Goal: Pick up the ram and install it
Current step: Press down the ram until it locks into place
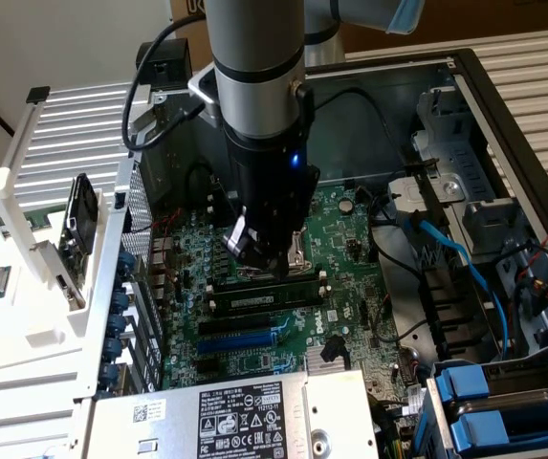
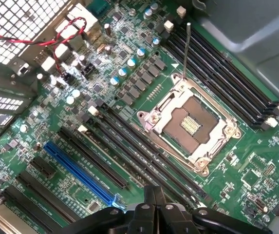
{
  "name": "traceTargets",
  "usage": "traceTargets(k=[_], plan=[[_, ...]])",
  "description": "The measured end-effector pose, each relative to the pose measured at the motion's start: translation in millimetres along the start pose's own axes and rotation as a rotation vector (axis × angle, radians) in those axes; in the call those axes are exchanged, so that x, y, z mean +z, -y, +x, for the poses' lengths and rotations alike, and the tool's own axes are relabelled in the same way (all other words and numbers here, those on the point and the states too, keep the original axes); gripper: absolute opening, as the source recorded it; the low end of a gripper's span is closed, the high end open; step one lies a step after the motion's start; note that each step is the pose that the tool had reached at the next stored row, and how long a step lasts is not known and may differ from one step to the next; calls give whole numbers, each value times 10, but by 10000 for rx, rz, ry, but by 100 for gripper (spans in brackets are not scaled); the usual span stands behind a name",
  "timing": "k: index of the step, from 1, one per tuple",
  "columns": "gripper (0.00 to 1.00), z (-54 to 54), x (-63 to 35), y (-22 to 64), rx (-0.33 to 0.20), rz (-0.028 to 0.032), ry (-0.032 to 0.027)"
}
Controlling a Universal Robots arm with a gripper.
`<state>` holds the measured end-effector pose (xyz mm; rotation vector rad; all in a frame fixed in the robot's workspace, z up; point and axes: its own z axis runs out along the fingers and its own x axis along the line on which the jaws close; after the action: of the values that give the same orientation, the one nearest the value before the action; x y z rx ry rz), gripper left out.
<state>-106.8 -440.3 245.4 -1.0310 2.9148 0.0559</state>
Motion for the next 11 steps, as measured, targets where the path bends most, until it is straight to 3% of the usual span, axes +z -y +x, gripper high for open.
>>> traceTargets(k=[11], plan=[[11, 0, 0, 0, 1629, 96, 28]])
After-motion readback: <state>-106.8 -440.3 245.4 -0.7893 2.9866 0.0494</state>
